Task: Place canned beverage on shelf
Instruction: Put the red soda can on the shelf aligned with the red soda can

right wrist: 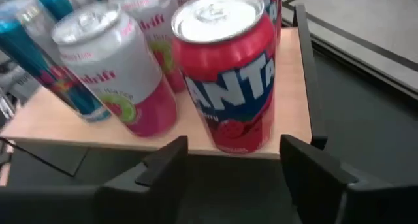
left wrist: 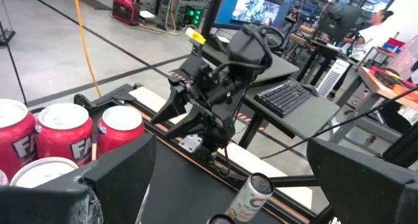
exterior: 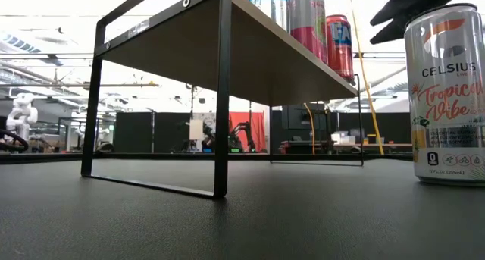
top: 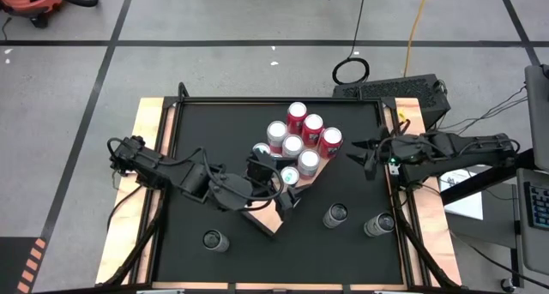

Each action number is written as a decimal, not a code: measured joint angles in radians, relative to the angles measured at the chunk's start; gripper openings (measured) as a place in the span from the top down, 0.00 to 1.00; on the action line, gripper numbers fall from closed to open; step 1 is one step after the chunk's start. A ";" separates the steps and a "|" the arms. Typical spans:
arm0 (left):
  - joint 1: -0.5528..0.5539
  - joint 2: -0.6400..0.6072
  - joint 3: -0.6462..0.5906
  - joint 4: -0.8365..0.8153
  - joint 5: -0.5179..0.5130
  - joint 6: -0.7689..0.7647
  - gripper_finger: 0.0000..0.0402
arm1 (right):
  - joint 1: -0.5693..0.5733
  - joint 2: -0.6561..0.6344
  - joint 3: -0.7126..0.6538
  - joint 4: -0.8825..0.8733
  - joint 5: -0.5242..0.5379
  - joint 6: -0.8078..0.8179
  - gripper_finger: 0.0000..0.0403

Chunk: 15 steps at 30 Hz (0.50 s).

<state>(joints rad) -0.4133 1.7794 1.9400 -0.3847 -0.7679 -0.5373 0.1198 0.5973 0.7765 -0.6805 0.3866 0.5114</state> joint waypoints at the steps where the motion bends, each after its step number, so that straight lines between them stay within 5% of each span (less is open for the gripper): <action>1: 0.002 0.000 0.000 0.000 -0.001 0.000 0.01 | 0.000 0.004 -0.005 -0.002 0.000 0.000 0.49; 15: 0.008 0.000 0.000 0.000 -0.004 -0.005 0.01 | 0.000 0.101 -0.053 0.064 0.001 -0.031 0.84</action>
<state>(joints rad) -0.4053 1.7794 1.9400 -0.3843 -0.7723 -0.5426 0.1200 0.6986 0.7235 -0.6168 0.3877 0.4806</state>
